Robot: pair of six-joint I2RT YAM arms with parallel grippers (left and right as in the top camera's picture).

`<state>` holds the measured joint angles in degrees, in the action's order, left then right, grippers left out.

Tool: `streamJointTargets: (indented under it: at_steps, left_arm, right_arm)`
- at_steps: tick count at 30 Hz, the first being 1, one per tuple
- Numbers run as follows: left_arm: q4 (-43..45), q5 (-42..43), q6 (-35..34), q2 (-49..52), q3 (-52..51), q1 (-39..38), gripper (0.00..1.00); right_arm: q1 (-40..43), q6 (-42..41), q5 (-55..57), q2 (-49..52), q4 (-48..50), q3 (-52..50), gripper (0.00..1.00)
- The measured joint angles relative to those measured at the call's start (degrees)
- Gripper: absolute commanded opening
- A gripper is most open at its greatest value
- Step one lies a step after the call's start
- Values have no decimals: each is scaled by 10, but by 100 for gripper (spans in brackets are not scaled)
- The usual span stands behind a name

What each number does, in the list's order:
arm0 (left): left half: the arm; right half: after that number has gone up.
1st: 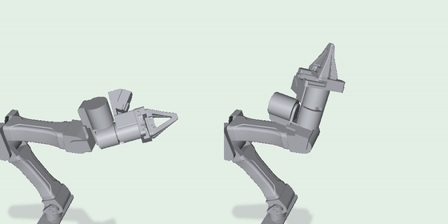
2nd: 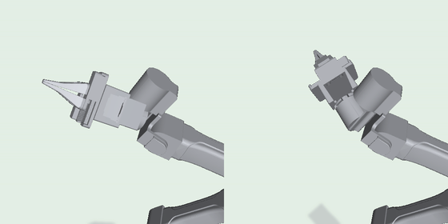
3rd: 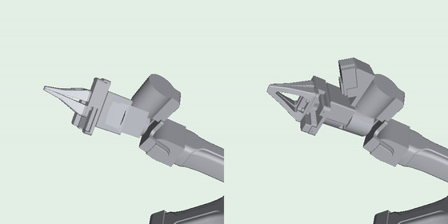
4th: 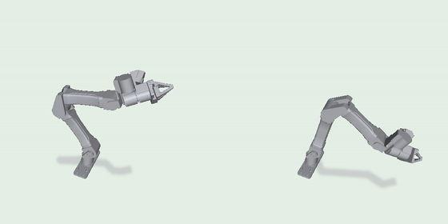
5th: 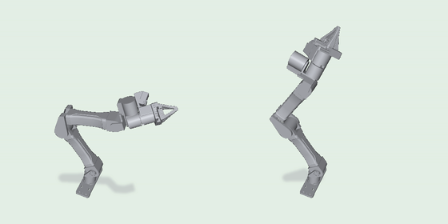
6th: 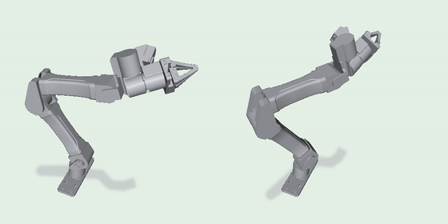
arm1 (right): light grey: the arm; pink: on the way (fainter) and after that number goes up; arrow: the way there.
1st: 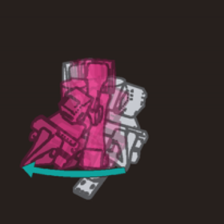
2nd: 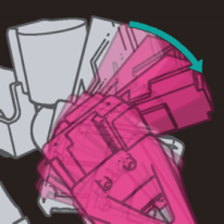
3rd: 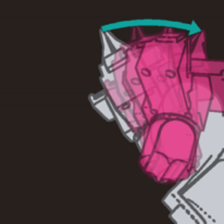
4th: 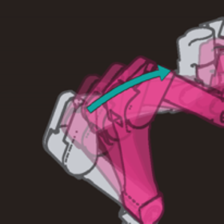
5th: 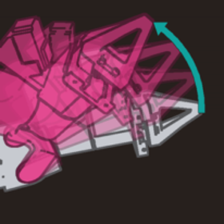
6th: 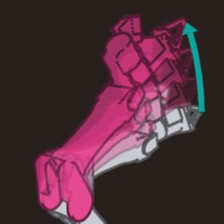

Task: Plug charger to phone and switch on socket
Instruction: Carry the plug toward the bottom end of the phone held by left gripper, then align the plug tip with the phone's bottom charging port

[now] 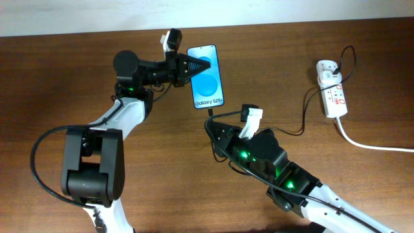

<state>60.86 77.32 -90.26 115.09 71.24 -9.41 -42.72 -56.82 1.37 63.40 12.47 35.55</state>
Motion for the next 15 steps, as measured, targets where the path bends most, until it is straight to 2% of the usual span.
streamJointTargets:
  at_steps: [7,9,12,15]
  left_arm:
    - [1,25,3,0,0,-1,0]
    - [1,27,2,0,0,-1,0]
    - [1,28,2,0,0,-1,0]
    - [1,31,2,0,0,-1,0]
  right_arm:
    - [7,7,-10,0,-34,0,36]
    - [7,21,-10,0,-35,0,35]
    - [7,41,-10,0,-32,0,24]
    - [7,48,-10,0,5,0,20]
